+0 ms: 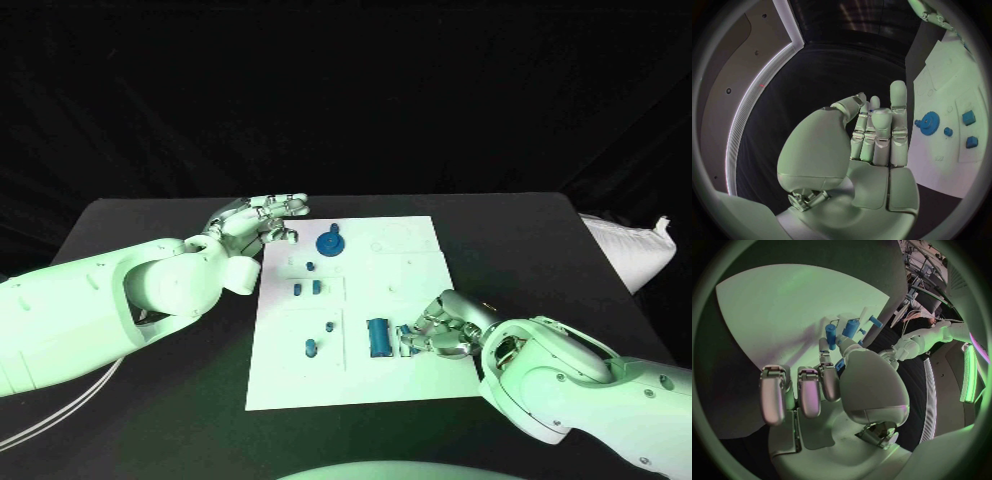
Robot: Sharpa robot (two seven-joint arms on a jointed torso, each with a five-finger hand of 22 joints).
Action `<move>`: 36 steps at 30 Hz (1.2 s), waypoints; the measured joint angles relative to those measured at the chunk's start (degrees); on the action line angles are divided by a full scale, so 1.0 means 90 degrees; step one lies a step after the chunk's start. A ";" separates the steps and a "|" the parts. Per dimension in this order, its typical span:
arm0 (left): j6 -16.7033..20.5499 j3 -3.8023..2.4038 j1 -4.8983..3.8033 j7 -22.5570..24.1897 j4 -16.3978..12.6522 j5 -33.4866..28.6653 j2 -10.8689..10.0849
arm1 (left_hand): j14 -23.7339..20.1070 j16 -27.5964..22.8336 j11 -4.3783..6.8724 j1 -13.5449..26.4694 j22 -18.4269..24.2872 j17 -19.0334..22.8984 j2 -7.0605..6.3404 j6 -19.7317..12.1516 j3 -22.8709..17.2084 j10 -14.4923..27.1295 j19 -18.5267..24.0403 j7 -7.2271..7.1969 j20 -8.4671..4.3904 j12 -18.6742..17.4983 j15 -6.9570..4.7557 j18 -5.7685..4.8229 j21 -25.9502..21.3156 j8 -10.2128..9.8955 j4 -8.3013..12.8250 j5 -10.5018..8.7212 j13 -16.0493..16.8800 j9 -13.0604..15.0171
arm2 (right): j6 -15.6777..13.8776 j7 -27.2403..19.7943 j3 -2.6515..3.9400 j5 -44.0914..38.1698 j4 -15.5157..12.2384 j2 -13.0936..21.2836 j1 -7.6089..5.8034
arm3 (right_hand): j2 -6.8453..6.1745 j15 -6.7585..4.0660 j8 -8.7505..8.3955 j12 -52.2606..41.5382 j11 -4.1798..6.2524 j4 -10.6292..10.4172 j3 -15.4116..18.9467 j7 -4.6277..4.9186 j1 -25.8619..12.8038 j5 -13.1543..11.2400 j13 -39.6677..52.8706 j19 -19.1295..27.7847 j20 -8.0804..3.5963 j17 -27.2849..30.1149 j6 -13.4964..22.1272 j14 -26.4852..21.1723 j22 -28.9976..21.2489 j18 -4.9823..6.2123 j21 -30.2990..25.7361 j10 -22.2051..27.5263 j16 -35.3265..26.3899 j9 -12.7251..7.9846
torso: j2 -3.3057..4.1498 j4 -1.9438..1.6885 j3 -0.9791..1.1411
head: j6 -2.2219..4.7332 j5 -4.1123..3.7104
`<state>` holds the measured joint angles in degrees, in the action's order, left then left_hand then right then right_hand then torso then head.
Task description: Assemble the parts on the task board
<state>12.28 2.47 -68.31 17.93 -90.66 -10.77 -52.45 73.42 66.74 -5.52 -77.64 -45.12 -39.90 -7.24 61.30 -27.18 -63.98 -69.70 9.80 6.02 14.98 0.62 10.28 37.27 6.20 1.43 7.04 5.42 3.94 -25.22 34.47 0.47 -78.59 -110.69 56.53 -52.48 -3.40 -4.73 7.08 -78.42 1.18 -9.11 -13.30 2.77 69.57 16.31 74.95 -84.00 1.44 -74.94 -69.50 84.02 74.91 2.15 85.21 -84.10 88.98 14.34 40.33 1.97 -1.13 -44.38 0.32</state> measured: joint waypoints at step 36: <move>-0.0017 0.0000 0.0000 -0.0032 -0.0016 0.0000 -0.0007 | 0.0000 0.0000 0.0000 0.0025 0.0005 0.0043 0.0025 -0.0023 0.0018 0.0000 0.0000 0.0023 0.0000 0.0000 0.0000 0.0000 -0.0025 0.0000 0.0018 0.0000 0.0000 0.0000 | 0.0374 0.0035 -0.0003 -0.0335 0.0142 -0.0126 0.0001 | 0.0036 -0.0045 0.0125 0.0001 0.0051 -0.0791 0.1198 -0.0052 -0.0837 -0.0637 -0.0002 0.0000 -0.0046 0.0003 -0.0054 0.0000 0.0003 0.0000 0.0025 0.0007 -0.0001 0.0286 | 0.0000 0.0005 0.0000 | -0.0027 0.0028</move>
<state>12.12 2.47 -68.31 17.65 -90.81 -10.76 -52.52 73.43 66.74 -5.52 -77.42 -45.07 -39.52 -7.01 61.09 -27.02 -63.98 -69.70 10.01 6.02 14.98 0.62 10.27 37.05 6.20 1.59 7.04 5.41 3.94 -21.86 34.79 0.44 -81.61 -109.42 55.40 -52.47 -3.07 -5.14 8.20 -78.42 1.64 -16.23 -2.51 2.29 62.03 10.58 74.92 -84.00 1.03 -74.91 -69.98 84.03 74.94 2.15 85.43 -84.04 88.98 16.92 40.33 2.01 -1.13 -44.63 0.57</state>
